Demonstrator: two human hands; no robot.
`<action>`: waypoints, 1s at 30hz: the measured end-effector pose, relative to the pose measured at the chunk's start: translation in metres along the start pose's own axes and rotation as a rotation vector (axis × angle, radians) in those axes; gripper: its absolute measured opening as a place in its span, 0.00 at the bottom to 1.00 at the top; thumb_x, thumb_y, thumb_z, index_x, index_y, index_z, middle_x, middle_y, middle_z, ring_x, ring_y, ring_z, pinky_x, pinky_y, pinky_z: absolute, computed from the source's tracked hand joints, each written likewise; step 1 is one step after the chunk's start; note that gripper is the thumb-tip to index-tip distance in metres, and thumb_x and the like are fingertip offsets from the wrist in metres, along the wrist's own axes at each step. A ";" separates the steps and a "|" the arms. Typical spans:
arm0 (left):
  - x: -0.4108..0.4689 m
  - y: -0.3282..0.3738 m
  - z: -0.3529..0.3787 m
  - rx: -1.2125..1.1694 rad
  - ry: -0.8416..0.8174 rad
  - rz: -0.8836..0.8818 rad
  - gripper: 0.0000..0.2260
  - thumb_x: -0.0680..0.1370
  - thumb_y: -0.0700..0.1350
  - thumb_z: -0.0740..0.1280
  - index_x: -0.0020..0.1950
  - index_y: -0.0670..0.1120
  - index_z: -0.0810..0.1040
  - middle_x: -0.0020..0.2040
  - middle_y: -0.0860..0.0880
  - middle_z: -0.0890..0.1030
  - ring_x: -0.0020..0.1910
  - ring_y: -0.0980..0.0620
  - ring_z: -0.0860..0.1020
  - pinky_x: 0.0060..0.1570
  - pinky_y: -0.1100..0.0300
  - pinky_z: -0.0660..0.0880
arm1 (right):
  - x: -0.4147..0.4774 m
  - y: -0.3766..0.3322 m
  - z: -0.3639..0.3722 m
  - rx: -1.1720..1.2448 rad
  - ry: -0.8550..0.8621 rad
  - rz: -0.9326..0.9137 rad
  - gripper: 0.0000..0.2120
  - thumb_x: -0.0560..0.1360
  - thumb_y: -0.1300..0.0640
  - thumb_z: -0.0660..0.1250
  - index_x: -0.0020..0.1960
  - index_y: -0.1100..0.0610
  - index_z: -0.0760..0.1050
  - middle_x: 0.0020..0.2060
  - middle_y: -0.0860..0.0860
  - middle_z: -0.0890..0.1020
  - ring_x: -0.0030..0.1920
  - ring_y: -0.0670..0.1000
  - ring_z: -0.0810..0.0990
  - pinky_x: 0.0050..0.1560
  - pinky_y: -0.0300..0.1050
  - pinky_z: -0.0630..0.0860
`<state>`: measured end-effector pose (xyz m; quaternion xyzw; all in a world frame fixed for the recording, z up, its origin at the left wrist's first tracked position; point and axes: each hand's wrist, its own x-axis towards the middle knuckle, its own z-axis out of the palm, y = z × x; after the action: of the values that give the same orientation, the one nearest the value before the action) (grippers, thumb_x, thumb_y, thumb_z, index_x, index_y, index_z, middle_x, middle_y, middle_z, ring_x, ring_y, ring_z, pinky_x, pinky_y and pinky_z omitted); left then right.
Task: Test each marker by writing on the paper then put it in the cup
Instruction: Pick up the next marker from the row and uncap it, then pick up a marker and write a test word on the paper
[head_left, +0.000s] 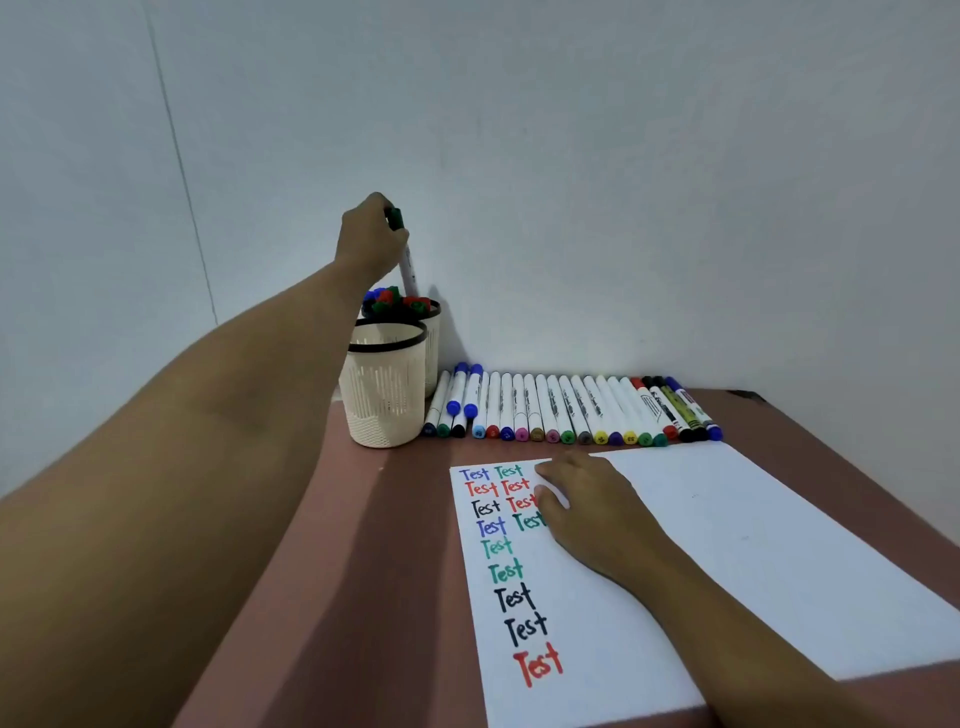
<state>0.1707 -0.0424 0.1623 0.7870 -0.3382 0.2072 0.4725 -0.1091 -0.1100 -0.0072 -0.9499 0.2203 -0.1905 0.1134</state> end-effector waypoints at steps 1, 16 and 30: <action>0.002 -0.002 0.003 0.014 -0.016 -0.004 0.13 0.77 0.37 0.62 0.60 0.37 0.71 0.56 0.39 0.76 0.45 0.49 0.71 0.34 0.66 0.69 | 0.000 0.000 0.000 -0.002 -0.001 0.000 0.20 0.81 0.50 0.56 0.71 0.53 0.69 0.68 0.49 0.71 0.68 0.49 0.68 0.67 0.42 0.63; -0.004 -0.021 0.037 0.530 -0.455 0.055 0.14 0.80 0.45 0.54 0.53 0.39 0.75 0.57 0.42 0.77 0.55 0.42 0.72 0.56 0.50 0.66 | 0.000 0.000 0.000 -0.008 -0.018 0.003 0.20 0.81 0.50 0.55 0.71 0.53 0.67 0.68 0.49 0.71 0.68 0.49 0.67 0.68 0.43 0.62; -0.097 0.027 -0.017 0.190 -0.199 0.303 0.17 0.81 0.46 0.58 0.69 0.44 0.70 0.67 0.43 0.70 0.64 0.47 0.71 0.63 0.57 0.65 | -0.001 -0.002 -0.002 -0.012 -0.022 0.023 0.20 0.81 0.51 0.56 0.70 0.54 0.69 0.69 0.50 0.71 0.68 0.51 0.68 0.67 0.44 0.63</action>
<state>0.0844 -0.0035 0.1243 0.7849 -0.4766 0.2279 0.3239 -0.1099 -0.1080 -0.0053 -0.9500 0.2310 -0.1773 0.1123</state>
